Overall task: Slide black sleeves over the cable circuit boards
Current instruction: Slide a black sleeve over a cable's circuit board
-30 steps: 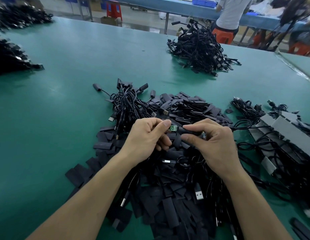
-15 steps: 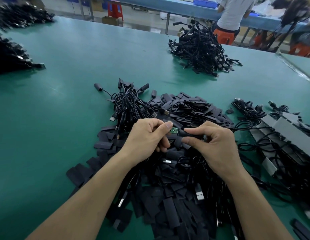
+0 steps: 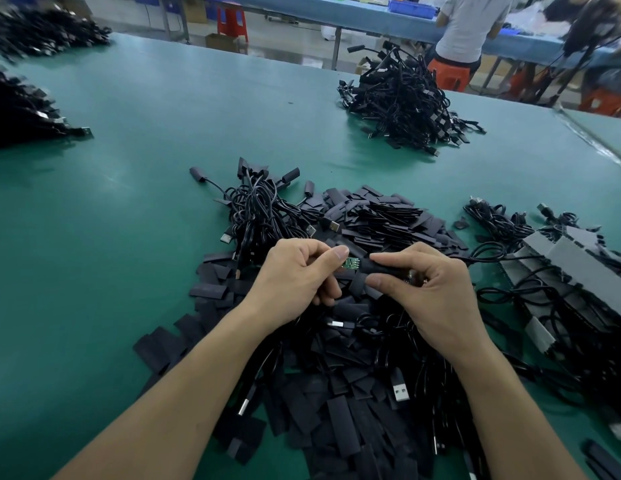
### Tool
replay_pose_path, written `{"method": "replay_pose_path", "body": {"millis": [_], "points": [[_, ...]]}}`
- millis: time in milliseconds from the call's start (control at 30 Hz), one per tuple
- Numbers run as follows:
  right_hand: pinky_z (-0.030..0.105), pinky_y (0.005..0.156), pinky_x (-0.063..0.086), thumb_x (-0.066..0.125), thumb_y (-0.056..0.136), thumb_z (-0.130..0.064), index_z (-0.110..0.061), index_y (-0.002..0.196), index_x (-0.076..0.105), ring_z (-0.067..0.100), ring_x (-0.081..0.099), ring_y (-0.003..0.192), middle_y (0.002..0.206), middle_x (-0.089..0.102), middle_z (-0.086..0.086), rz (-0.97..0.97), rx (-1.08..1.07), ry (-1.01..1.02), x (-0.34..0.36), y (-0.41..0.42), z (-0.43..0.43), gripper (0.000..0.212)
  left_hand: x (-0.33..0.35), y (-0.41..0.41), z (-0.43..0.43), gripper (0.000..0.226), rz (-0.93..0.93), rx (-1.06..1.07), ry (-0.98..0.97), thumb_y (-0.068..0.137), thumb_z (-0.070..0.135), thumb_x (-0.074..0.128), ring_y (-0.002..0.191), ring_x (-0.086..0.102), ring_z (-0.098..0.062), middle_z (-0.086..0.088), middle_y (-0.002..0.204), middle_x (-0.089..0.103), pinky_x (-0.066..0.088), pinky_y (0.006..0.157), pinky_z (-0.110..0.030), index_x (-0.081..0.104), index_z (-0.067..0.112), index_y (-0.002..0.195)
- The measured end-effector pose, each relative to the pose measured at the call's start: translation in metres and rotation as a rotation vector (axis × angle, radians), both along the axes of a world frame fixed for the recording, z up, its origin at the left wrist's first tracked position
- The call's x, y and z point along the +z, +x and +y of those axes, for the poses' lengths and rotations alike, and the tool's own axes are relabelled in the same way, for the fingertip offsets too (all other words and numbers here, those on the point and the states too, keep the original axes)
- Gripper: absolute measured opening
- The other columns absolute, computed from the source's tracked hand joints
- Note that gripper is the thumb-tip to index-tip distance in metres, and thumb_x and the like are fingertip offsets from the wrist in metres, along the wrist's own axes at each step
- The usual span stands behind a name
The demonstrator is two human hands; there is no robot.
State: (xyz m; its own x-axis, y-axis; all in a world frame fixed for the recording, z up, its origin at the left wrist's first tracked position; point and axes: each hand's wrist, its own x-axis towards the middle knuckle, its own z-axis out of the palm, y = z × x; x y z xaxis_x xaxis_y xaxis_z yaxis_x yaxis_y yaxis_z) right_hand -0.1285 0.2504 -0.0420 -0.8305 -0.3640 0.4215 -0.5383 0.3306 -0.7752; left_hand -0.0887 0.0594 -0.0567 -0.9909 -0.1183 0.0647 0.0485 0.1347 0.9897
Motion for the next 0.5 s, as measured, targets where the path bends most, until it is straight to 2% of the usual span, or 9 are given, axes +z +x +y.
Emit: {"method": "replay_pose_path", "body": {"millis": [233, 500], "points": [[0.009, 0.071, 0.045, 0.086, 0.070, -0.016, -0.031, 0.094, 0.076, 0.005, 0.065, 0.082, 0.084, 0.067, -0.013, 0.037, -0.001, 0.057, -0.0017, 0.0001, -0.0005, 0.030, -0.0021, -0.0004, -0.0005, 0.028, -0.001, -0.028, -0.015, 0.098, 0.029, 0.062, 0.046, 0.063, -0.014, -0.005, 0.057, 0.069, 0.044, 0.044, -0.017, 0.065, 0.018, 0.073], [0.010, 0.070, 0.045, 0.086, 0.071, -0.015, -0.029, 0.094, 0.076, 0.007, 0.065, 0.080, 0.082, 0.067, -0.013, 0.023, 0.018, 0.023, -0.0013, 0.0003, 0.0007, 0.028, -0.0007, 0.0004, 0.0000, 0.029, 0.005, -0.021, -0.016, 0.100, 0.030, 0.060, 0.045, 0.062, -0.012, -0.004, 0.058, 0.069, 0.044, 0.044, -0.017, 0.065, 0.018, 0.074]]}}
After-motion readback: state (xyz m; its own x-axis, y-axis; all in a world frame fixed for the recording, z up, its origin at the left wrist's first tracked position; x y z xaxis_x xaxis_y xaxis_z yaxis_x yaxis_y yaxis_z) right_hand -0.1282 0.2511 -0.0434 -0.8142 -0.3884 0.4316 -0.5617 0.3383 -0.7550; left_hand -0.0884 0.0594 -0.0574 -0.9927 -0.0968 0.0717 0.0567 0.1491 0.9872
